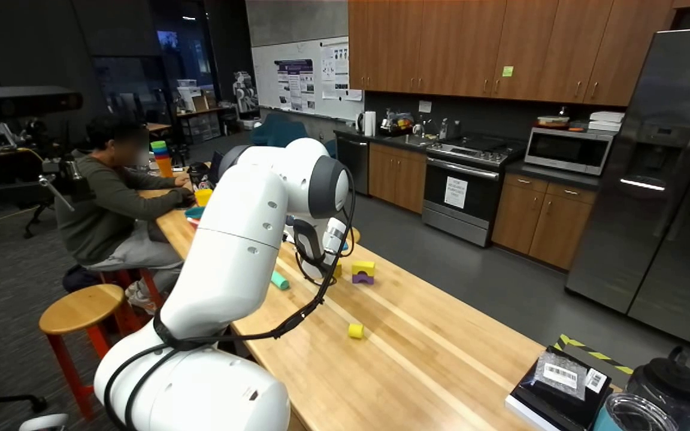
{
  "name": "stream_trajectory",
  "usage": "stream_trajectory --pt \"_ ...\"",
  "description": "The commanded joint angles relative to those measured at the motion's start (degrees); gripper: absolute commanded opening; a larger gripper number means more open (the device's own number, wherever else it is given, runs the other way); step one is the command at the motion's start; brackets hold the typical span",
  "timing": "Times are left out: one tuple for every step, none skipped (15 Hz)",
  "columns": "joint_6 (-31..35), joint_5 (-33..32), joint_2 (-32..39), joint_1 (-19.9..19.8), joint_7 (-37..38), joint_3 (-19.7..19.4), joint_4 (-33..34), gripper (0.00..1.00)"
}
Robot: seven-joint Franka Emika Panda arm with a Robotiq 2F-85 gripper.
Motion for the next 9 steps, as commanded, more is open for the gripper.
stream_trajectory --pt "-1.33 1.42 0.47 -0.09 -2.71 0.23 1.84 1.0" --pt "-2.24 1.64 0.4 0.15 -2.86 0.05 2.26 1.0" --pt "-3.13 2.11 0.38 0.25 -3.39 0.06 2.55 1.0" --pt "-4.05 2.49 0.35 0.33 -3.89 0.08 2.7 1.0" --pt "-4.86 2.78 0.43 0.37 -4.3 0.09 2.9 1.0" --pt "-5.32 3.27 0.49 0.98 -4.55 -0.55 3.0 1.0" --pt "-5.99 3.8 0.57 0.99 -5.32 -0.46 2.96 1.0" --pt "-6.73 3.92 0.6 1.15 -5.76 -0.5 2.89 1.0" --pt "-7.63 4.56 1.09 1.26 -6.74 -0.41 3.09 1.0"
